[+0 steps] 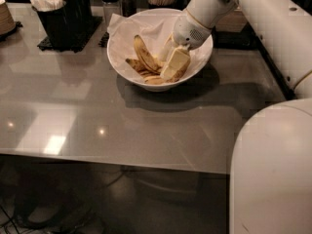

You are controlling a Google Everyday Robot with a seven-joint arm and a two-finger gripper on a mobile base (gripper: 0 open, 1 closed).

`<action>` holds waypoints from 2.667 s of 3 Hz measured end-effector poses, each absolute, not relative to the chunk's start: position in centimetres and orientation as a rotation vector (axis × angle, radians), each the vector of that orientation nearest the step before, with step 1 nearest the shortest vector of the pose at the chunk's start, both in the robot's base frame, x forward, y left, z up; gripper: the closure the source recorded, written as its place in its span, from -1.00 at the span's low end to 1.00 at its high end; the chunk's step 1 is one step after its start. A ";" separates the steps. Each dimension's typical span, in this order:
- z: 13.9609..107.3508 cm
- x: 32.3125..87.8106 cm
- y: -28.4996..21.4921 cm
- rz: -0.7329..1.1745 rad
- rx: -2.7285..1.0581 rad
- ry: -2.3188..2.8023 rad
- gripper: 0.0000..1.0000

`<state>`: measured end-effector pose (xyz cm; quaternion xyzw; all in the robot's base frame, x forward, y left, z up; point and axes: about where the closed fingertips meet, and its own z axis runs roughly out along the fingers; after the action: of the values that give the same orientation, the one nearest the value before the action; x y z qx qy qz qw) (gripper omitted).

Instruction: Pick banana from white bowl

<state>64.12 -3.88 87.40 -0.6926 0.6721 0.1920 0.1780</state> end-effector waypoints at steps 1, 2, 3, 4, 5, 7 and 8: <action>87.2 64.2 -4.0 0.536 -1.956 1.920 -0.16; 87.2 64.3 -4.0 0.529 -1.952 1.934 -0.10; 87.1 64.4 -4.2 0.512 -1.943 1.950 0.26; 87.2 64.4 -4.2 0.512 -1.943 1.950 0.73; 87.2 64.3 -5.1 0.444 -1.897 1.967 1.00; 90.8 62.5 -4.4 0.422 -1.906 1.812 1.00; 95.9 58.2 -3.9 0.395 -1.948 1.652 1.00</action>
Offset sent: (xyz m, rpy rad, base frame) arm -0.0030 -0.0205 -0.0324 -0.1072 0.0429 -0.0594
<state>58.23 -3.92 95.85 -0.7248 0.6145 0.1470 0.2749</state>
